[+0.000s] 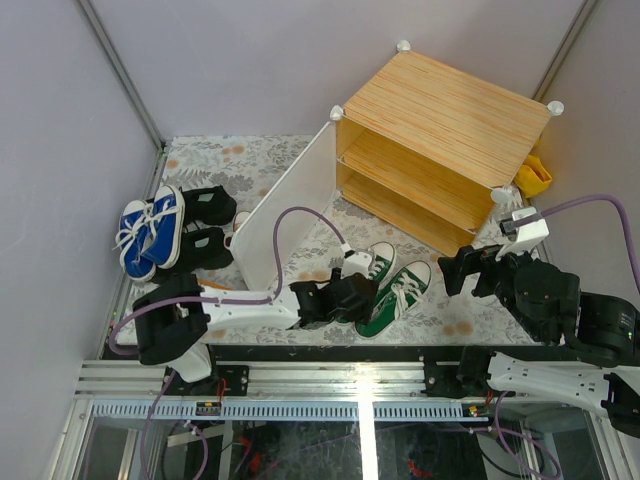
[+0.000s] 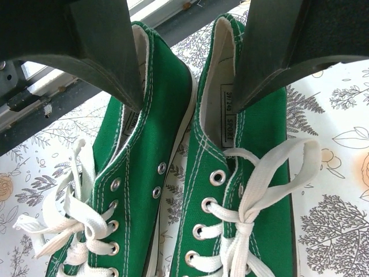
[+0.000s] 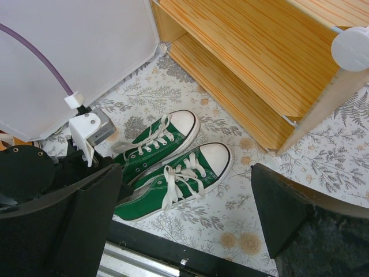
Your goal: Place and organize the shoes in the shoe cabinet
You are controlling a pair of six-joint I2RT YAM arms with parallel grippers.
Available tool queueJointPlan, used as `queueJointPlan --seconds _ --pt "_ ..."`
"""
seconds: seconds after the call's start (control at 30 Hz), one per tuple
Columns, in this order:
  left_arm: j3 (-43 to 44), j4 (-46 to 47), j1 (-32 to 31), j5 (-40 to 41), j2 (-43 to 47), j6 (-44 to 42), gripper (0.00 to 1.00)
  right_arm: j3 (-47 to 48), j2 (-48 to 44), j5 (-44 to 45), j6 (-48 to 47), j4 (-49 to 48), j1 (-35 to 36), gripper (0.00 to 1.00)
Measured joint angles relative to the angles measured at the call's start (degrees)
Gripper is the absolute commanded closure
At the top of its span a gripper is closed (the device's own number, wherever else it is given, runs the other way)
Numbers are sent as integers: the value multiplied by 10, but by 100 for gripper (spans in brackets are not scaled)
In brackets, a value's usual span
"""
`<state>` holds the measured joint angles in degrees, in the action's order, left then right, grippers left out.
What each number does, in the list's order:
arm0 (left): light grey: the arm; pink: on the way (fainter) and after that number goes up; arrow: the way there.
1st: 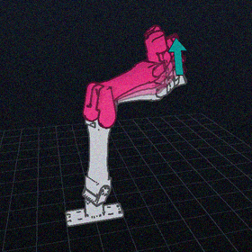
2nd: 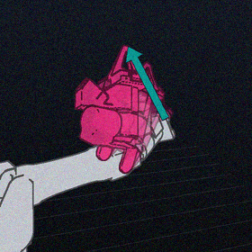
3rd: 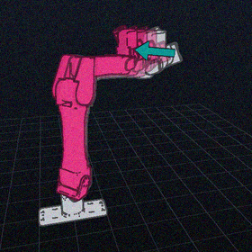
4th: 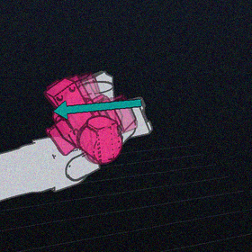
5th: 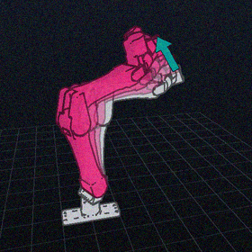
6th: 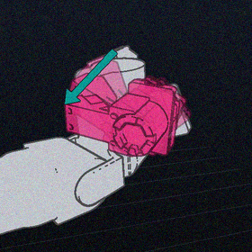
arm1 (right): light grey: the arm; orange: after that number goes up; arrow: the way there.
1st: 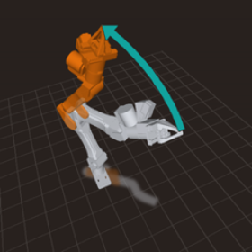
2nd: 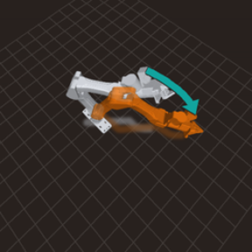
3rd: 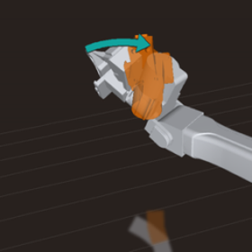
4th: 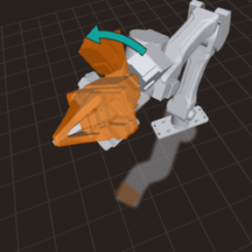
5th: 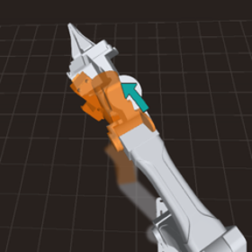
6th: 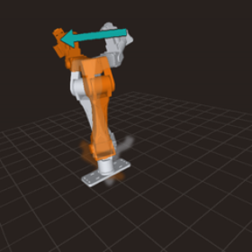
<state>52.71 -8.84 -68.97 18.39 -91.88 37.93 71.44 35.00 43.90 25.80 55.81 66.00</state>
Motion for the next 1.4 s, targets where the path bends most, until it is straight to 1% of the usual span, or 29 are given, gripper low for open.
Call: queueJointPlan --seconds 0.3,0.5,0.57,0.6,0.63,0.7,0.83,0.93,1.03,1.23,1.4 --pt "16 0 0 -10 -36 -5 40 -1 -4 0 0 0 0 0" --pt "22 -5 -5 -9 -38 -11 34 -5 -7 0 0 0 0 0" --pt "30 -14 -9 -5 -38 -15 26 -5 -8 0 0 0 0 0" --pt "34 -20 -11 -3 -36 -18 15 -5 -8 0 0 0 0 0" --pt "38 -24 -13 -2 -35 -22 7 -5 -8 0 0 0 0 0" --pt "45 -32 -18 -1 -33 -29 6 -5 -8 0 0 0 0 0" --pt "54 -43 -24 -1 -33 -38 10 -5 -8 0 0 0 0 1" --pt "56 -49 -24 0 -35 -41 16 -5 -8 0 0 0 0 1" --pt "61 -53 -24 0 -43 -42 19 -5 -8 0 0 0 0 1" --pt "93 -63 -24 4 -89 -44 24 -10 -10 0 0 0 0 0" --pt "105 -63 -24 24 -118 -45 34 -16 -16 0 1 0 0 0"
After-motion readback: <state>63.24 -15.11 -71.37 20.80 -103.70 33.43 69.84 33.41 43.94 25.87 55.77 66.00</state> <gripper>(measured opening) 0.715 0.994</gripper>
